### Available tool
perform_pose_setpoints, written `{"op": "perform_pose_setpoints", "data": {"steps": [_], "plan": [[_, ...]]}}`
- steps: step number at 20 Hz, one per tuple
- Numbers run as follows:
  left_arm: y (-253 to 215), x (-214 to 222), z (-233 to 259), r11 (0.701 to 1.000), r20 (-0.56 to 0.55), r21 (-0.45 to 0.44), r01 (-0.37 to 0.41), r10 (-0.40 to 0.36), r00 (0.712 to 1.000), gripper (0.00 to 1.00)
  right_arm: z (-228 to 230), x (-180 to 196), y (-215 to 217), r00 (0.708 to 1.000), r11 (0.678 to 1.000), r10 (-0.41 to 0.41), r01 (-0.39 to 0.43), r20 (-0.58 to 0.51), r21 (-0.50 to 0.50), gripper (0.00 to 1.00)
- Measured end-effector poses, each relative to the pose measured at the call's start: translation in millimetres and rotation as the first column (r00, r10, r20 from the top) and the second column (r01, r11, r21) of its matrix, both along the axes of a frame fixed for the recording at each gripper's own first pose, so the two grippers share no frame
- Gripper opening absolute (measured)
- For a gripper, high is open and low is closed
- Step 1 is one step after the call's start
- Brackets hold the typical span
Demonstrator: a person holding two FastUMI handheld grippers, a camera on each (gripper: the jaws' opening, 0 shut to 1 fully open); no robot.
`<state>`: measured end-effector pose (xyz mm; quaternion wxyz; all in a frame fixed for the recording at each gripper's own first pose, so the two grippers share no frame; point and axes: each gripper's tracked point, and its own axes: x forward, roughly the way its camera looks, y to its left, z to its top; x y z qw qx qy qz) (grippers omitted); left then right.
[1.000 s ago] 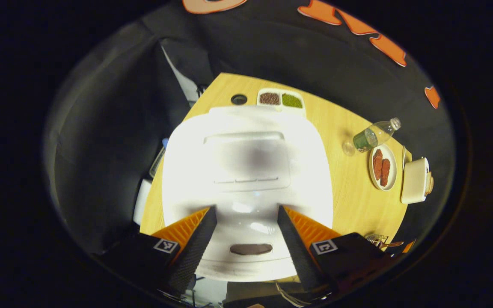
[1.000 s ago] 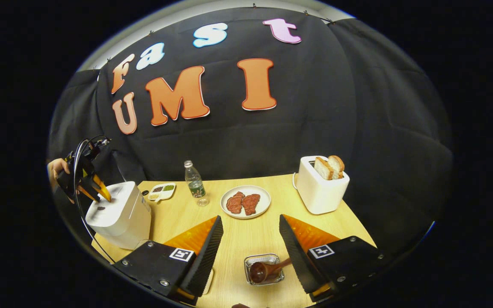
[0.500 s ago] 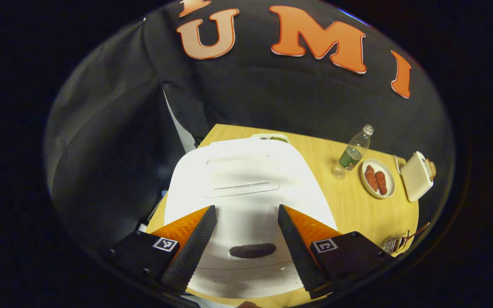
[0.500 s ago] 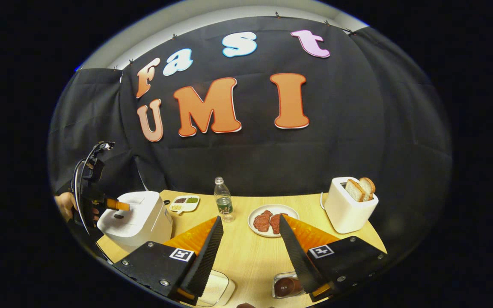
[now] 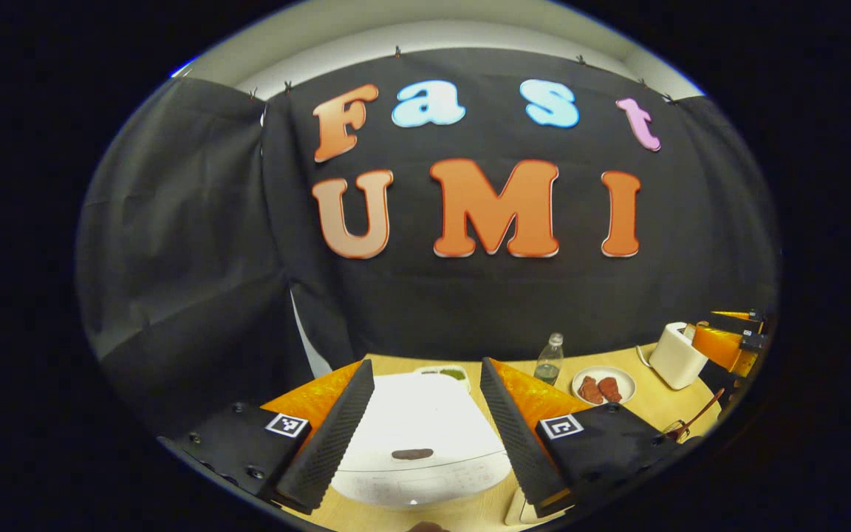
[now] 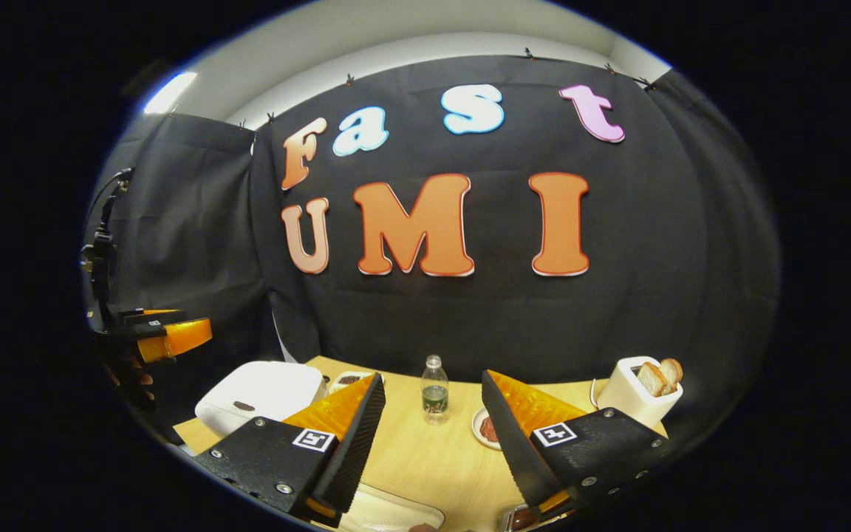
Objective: Close the left gripper, press the button to open the rice cooker; take a wooden spoon from the chopstick holder with the right hand, scoop a spoonful of rice and pour it into the rice cooker, then put the wooden spoon back into the chopstick holder.
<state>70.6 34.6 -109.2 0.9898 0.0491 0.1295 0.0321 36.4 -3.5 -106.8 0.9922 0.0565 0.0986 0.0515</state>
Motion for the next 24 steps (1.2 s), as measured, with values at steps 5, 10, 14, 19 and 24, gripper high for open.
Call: {"op": "perform_pose_setpoints", "data": {"steps": [5,10,14,19,24], "plan": [[-12,-36,69,1.0,0.185,0.018,0.005,-0.008,0.983,0.98,50,-6,17,0.993,1.0,0.022,-0.021,0.114,-0.012,0.82],[-21,-56,87,0.999,0.277,0.037,0.033,-0.042,0.96,0.99,81,-14,23,0.982,1.0,0.021,-0.018,0.19,-0.019,0.83],[-23,-64,83,0.999,0.28,-0.011,0.036,-0.031,0.959,0.99,91,-19,26,0.973,0.999,0.024,-0.017,0.229,-0.032,0.85],[-33,-68,67,0.992,0.26,-0.103,0.072,-0.043,0.965,1.0,91,-23,31,0.971,0.998,0.03,-0.019,0.237,-0.052,0.86],[-25,-68,66,0.993,0.264,-0.106,0.055,-0.025,0.964,1.0,89,-25,36,0.968,0.998,0.04,-0.027,0.248,-0.054,0.87]]}}
